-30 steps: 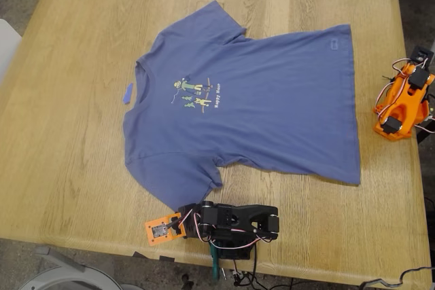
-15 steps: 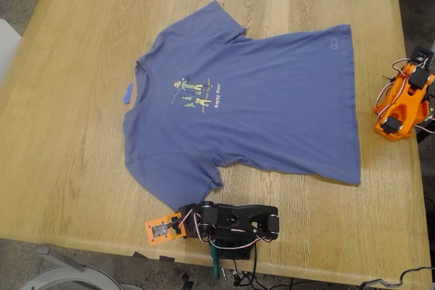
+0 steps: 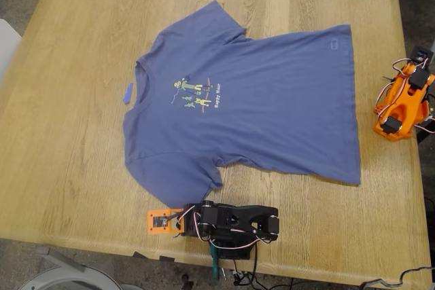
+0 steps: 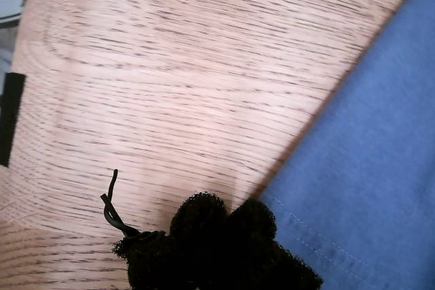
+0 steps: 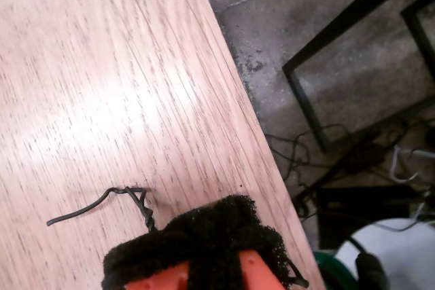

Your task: Fold a T-shirt

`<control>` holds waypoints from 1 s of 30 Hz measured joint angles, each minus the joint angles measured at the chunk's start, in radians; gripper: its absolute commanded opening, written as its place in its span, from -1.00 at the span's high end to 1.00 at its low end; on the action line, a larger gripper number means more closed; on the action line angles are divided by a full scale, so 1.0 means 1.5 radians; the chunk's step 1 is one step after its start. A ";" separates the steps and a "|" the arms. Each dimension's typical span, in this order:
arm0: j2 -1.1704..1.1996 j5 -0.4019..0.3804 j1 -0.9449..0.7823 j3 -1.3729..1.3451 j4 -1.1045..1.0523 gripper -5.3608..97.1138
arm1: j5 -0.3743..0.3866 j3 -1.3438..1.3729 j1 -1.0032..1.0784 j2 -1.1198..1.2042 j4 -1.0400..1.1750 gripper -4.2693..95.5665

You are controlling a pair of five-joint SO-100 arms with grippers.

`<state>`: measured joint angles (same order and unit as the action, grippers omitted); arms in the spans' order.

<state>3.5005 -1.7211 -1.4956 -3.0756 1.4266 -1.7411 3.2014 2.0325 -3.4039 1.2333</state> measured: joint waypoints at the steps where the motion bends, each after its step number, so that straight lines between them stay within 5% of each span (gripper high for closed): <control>1: 0.000 0.002 0.006 0.000 -0.007 0.90 | -0.016 0.000 0.000 0.003 -0.017 0.87; 9: 0.000 0.024 0.030 0.000 -0.205 0.90 | -0.034 -0.002 -0.048 0.004 -0.155 0.91; 20: 0.000 0.045 0.105 -0.004 -0.466 0.86 | 0.086 -0.072 -0.184 0.004 -0.174 0.91; 30: 0.000 0.036 0.177 0.008 -0.522 0.49 | 0.118 -0.198 -0.301 0.004 -0.185 0.60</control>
<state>3.5005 -1.6674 -1.2303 -3.0634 0.6443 -1.5647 2.9038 1.5815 -3.3978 0.9557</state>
